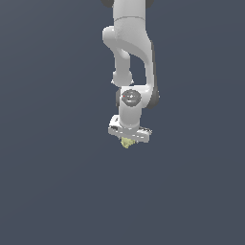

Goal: Pick up the object and move it to a goal position.

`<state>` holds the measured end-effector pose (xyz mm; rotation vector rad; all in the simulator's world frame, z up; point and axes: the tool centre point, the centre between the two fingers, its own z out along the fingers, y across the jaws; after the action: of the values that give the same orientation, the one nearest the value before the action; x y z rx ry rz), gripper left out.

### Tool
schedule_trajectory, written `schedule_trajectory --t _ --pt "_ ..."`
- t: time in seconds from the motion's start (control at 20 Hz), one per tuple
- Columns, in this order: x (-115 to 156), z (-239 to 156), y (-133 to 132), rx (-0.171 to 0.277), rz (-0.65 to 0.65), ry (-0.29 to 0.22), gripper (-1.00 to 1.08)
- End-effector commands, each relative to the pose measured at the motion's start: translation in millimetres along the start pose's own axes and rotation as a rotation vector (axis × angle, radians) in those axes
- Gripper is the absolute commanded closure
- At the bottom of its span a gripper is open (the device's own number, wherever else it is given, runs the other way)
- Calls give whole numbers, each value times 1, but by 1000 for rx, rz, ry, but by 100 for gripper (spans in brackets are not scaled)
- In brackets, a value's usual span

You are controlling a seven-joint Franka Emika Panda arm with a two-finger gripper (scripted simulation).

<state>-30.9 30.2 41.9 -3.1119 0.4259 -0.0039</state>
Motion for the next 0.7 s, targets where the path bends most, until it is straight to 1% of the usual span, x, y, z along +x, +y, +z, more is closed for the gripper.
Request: schedule_trajectory --t 0.0,0.4,0.65 --pt "-1 2 1 -1 0 -2 108" --pt "0 0 0 0 -1 0 108" --pt "10 -2 8 0 -1 0 108"
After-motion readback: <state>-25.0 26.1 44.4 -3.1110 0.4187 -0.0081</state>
